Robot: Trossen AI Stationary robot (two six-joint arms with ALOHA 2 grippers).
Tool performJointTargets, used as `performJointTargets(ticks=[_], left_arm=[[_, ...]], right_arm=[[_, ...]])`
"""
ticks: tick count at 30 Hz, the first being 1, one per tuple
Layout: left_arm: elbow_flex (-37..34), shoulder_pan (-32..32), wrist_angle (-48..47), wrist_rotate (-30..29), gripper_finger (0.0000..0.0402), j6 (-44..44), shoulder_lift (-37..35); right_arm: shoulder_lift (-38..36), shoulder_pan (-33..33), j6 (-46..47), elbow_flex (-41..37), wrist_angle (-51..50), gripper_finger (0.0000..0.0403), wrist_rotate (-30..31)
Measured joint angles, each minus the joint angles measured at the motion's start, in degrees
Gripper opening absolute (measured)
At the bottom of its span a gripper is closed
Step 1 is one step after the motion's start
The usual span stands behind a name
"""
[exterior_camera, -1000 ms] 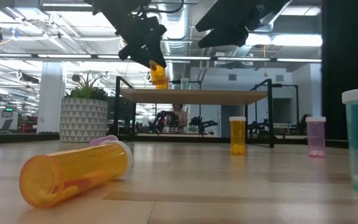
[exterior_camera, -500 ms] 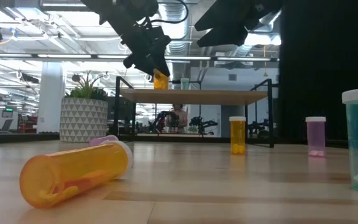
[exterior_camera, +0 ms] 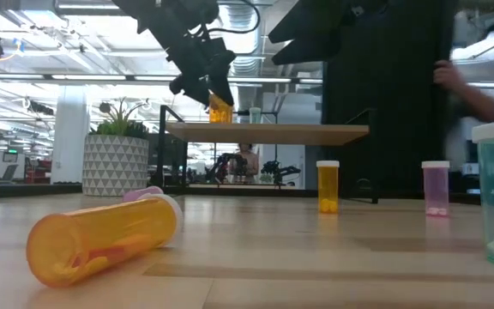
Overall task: Pick and place medicine bottles onto shelf by color
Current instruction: Put the big orange pill bottle on the shelf aligned with the other big orange pill bottle, then put the blue pill bottle on the shelf aligned with the other blue pill bottle
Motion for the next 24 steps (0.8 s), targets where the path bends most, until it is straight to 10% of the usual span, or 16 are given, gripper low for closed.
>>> performJointTargets(ticks=[14,24], left_arm=[[13.0,-2.1,-12.1,-0.6,0.0254,1.9,-0.7],[3.1,-22.0,-8.8,-24.4,0.0215,5.3,-19.1]], right_arm=[[0.0,0.0,0.4,0.0,-2.5,0.0312,2.0],[-7.2,5.2,8.0,0.0,-16.5,0.0312,11.0]])
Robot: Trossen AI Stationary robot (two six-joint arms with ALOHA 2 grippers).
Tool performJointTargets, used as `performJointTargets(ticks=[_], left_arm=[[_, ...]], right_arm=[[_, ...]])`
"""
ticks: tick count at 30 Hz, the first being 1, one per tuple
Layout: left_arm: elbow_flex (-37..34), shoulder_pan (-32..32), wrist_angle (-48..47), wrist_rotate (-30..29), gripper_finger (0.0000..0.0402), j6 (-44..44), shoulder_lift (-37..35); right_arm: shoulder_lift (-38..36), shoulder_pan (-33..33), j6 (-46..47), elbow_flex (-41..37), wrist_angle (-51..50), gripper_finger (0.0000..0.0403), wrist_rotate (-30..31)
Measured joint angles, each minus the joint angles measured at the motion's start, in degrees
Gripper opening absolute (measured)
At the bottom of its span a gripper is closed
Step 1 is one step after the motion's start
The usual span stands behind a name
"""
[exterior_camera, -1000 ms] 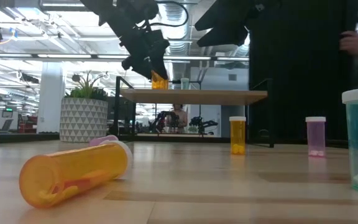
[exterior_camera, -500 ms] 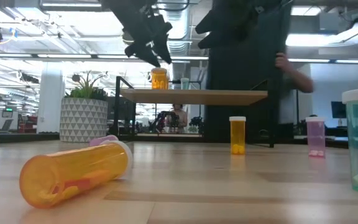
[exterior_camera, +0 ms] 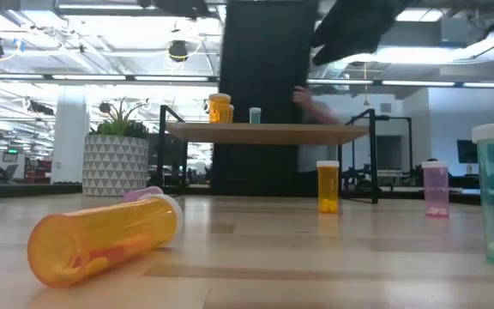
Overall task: Pick and place medicine bottles onto shelf by color
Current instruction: Put the blue pill bottle on the shelf aligned with the other blue pill bottle
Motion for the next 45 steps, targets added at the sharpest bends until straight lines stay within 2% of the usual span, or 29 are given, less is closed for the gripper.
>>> performJointTargets(ticks=[6,8,13,16,19,27,32,39,43,45], left_arm=[[-21.4,-16.2,23.2,1.3,0.0181,0.3,-13.5],[-28.8,-20.3,36.2,0.2,0.0172,2.8,-15.9],[-42.5,-25.2,66.0,3.1,0.0154,9.8,-15.6],[-47.5,-25.3,76.3,5.2,0.0146,13.0,-13.1],[-50.1,-24.1,79.6,5.6,0.0142,14.6,-10.2],[-49.9,-20.4,84.5,7.8,0.0139,16.8,-7.0],[-49.9,-17.9,84.5,12.4,0.0139,18.5,-7.0],[-49.9,-13.5,90.3,20.1,0.0139,17.6,-7.0],[-49.9,-13.1,92.9,24.1,0.0139,14.7,-7.0],[-49.9,-13.5,93.5,26.8,0.0139,13.9,-7.0]], right_arm=[[-5.1,5.6,4.5,0.0,-5.9,0.0312,3.6],[-6.5,6.5,7.5,0.0,-8.7,0.0312,3.3],[-7.7,8.0,10.1,0.0,-13.4,0.0312,-0.6],[-7.2,10.9,7.9,0.0,-12.7,0.0312,-0.6],[-5.3,13.4,8.1,0.0,-9.3,0.0312,-0.7],[1.2,15.9,14.8,0.0,-5.0,0.0312,-2.1],[3.9,17.0,17.7,0.0,-4.8,0.0309,-2.2],[3.8,17.6,21.0,0.2,-2.3,0.0301,-2.2],[6.6,20.1,17.6,5.5,0.7,0.0301,-1.9],[8.7,21.9,15.9,8.5,-1.1,0.0301,-0.5]])
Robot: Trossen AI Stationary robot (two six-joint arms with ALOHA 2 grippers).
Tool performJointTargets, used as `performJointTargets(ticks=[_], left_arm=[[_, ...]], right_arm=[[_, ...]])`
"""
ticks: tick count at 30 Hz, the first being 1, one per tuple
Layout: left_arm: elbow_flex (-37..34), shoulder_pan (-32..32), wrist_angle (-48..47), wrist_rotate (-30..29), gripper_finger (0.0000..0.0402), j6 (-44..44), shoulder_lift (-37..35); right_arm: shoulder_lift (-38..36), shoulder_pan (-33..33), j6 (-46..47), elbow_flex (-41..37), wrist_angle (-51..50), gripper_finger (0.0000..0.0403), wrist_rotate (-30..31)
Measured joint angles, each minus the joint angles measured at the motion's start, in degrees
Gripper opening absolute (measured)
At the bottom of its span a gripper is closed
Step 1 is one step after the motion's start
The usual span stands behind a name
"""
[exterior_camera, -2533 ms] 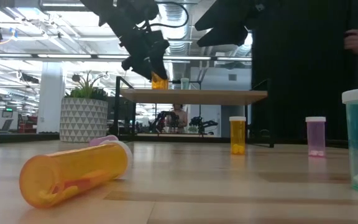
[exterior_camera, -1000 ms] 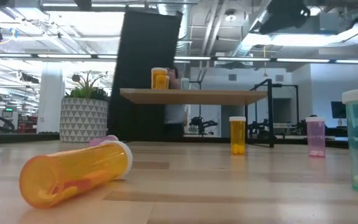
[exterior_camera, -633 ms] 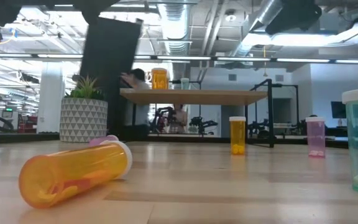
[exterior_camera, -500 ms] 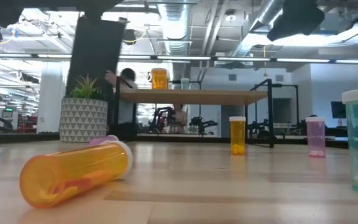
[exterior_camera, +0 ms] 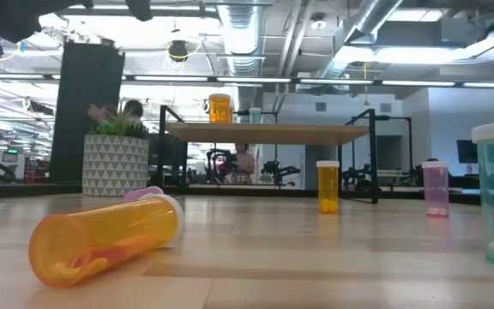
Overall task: Pick and place medicine bottles onto shelf by color
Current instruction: Put the blue pill bottle on the shelf aligned with the other blue pill bottle
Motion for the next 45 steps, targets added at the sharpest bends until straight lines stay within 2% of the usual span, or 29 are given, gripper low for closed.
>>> performJointTargets(ticks=[3,10,13,19,25,29,33,37,45], left_arm=[[0.0,-0.9,0.1,2.1,0.0139,-2.0,0.0],[0.0,-6.0,0.8,2.2,0.0139,-5.3,0.0],[0.0,-8.9,1.4,1.8,0.0139,-4.6,0.0],[0.0,-12.3,2.8,-0.6,0.0139,-2.0,0.0],[0.0,-12.8,2.4,-0.6,0.0139,-2.2,0.0],[0.0,-12.8,2.0,-0.6,0.0139,-2.9,0.0],[0.0,-12.8,1.5,-0.5,0.0139,-3.7,0.0],[0.0,-12.8,1.0,-1.6,0.0139,-3.2,0.0],[0.0,-12.8,0.3,-1.5,0.0139,-4.2,0.0]], right_arm=[[3.3,1.1,0.8,3.9,-1.7,0.0301,0.1],[12.0,3.7,14.3,7.4,-7.2,0.0301,-2.6],[16.1,5.1,17.1,10.9,-9.7,0.0301,-3.6],[21.7,6.5,23.6,16.5,-22.5,0.0301,-4.0],[22.2,5.5,23.1,15.6,-24.8,0.0301,-4.5],[15.8,5.4,23.0,11.4,-29.4,0.0301,1.0],[9.1,5.1,21.2,5.4,-18.6,0.0301,2.5],[8.5,5.2,16.9,1.9,-5.5,0.0301,-1.0],[14.6,4.6,21.9,1.5,-9.9,0.0301,-3.9]])
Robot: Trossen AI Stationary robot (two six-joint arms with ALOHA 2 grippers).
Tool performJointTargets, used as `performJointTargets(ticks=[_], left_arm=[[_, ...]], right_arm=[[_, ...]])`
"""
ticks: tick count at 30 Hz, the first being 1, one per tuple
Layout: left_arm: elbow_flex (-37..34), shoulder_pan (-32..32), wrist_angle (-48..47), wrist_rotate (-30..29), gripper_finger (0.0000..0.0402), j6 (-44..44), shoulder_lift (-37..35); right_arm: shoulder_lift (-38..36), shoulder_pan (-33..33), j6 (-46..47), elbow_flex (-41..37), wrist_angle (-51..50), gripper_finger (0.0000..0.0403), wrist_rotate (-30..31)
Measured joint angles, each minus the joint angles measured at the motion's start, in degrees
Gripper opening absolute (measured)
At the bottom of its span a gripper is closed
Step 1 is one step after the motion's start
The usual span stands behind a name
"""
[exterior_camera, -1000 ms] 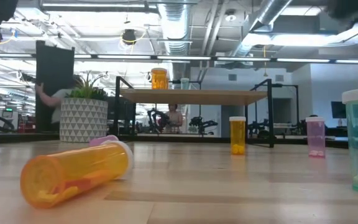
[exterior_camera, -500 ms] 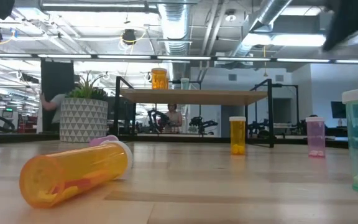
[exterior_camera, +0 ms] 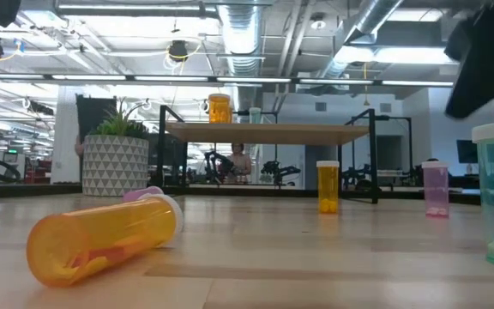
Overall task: Pick and place medicine bottles onto shelf by color
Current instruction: Put the blue pill bottle on the shelf aligned with the other blue pill bottle
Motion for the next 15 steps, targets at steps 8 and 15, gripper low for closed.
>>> performJointTargets(ticks=[8,15], left_arm=[[0.0,0.0,-0.4,-1.4,0.0139,0.0,0.0],[0.0,0.0,-0.3,-1.4,0.0139,-0.5,0.0]], right_arm=[[3.3,-0.3,-1.4,0.0,1.0,0.0301,-2.6],[3.9,-0.3,-2.0,0.1,2.3,0.0301,-2.9]])
